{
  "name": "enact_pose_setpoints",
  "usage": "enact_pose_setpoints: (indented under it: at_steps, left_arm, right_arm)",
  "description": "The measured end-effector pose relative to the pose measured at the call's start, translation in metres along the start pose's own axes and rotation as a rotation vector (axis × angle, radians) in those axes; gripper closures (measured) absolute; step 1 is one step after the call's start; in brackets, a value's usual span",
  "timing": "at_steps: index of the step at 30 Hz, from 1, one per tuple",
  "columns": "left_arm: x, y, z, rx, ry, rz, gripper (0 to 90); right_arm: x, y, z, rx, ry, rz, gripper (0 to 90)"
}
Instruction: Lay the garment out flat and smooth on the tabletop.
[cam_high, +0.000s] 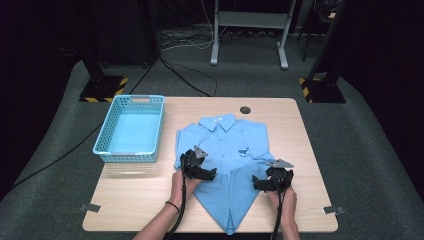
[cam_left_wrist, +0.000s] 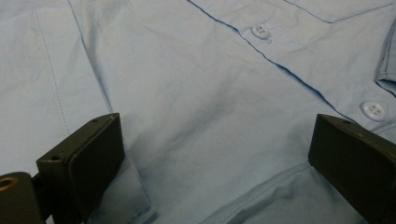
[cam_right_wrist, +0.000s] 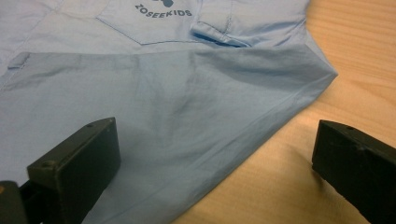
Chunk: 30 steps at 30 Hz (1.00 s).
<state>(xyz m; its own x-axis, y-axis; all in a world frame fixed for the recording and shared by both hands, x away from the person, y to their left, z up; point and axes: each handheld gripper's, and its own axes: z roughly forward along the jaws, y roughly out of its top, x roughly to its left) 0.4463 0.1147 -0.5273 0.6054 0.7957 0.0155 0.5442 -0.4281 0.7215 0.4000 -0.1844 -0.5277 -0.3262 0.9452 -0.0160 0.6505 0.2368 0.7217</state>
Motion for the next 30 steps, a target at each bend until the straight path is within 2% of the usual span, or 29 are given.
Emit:
enact_pose_setpoints:
  at_steps: [18,24,30]
  left_arm:
    - [-0.01,-0.016,-0.017,0.0,-0.031,0.028,3.4]
    - [-0.011,-0.02,-0.02,-0.001,-0.049,0.043,3.1]
    - [-0.011,-0.02,-0.021,0.001,-0.051,0.048,2.9]
  right_arm:
    - [0.021,-0.026,-0.027,-0.006,0.002,-0.014,0.1]
    - [0.023,-0.029,-0.03,-0.006,0.001,-0.016,0.1]
    - [0.025,-0.028,-0.03,-0.008,-0.001,-0.041,0.0]
